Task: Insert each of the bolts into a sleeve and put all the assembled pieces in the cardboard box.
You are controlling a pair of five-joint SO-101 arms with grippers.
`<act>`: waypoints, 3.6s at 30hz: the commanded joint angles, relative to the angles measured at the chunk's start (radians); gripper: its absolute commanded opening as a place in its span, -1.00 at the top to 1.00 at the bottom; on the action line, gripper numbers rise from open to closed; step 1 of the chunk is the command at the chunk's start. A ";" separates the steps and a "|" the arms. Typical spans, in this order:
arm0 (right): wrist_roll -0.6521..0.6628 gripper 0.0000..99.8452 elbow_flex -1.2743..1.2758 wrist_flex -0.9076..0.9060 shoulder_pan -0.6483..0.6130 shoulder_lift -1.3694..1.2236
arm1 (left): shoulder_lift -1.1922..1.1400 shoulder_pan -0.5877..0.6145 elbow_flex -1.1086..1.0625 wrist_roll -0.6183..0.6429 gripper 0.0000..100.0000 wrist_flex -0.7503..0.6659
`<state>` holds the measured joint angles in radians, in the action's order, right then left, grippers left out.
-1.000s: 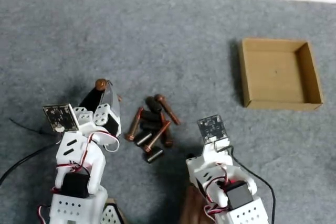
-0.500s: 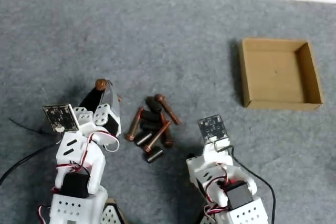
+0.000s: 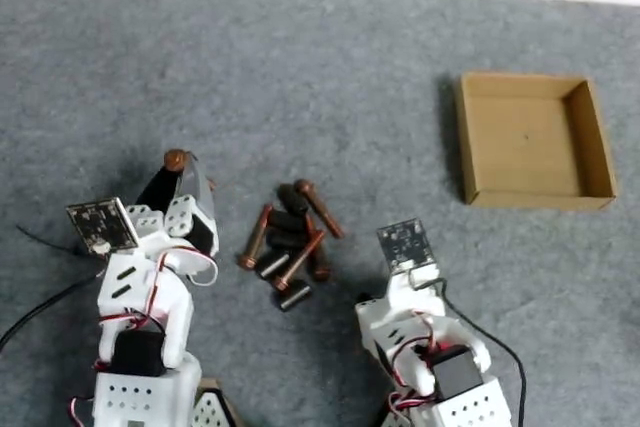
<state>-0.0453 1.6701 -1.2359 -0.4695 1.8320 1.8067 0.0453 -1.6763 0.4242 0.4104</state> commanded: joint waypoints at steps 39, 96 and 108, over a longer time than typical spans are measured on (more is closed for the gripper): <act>0.514 0.43 -0.863 0.378 -0.427 -1.531 | 0.016 0.277 -0.010 0.002 0.99 -0.008; 0.586 0.43 -0.737 0.297 -0.437 -1.673 | 0.018 0.275 -0.013 0.002 0.99 -0.008; 0.586 0.43 -0.676 0.303 -0.427 -1.675 | 0.018 0.274 -0.015 0.002 0.99 -0.008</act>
<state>0.5286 0.9567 -0.9122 -0.9191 0.1734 1.8067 0.3107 -1.6763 0.4242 0.4104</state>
